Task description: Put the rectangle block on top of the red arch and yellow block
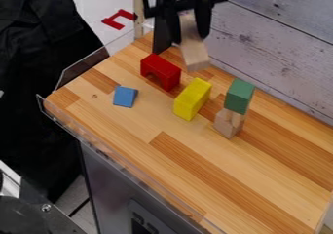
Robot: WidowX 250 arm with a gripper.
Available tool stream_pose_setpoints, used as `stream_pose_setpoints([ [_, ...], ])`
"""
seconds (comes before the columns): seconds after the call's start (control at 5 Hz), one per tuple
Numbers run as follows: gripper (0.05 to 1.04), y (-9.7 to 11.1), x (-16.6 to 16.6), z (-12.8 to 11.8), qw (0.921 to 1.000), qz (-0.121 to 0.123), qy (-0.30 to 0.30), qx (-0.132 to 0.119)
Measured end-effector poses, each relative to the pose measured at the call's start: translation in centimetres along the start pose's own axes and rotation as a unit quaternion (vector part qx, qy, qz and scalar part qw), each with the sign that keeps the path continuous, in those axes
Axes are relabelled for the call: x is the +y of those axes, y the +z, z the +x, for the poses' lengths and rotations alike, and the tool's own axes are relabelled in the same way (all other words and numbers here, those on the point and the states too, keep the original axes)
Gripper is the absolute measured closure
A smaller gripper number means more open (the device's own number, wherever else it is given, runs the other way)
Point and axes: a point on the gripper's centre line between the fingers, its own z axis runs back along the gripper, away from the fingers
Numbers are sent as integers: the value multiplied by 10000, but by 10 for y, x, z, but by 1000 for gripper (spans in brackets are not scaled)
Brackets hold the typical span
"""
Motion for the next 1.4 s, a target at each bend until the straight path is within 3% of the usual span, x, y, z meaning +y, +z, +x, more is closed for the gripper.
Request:
stream_pose_setpoints([
  [0.2, 613, -12, 2, 5, 9998, -3, 177, -11],
  [0.6, 614, -41, 5, 6, 9983, 137, 459, 327],
  [0.8, 613, -61, 6, 13, 9966, 9, 597, 572],
  [1.4, 613, -70, 7, 32, 9950, -87, 750, 660],
])
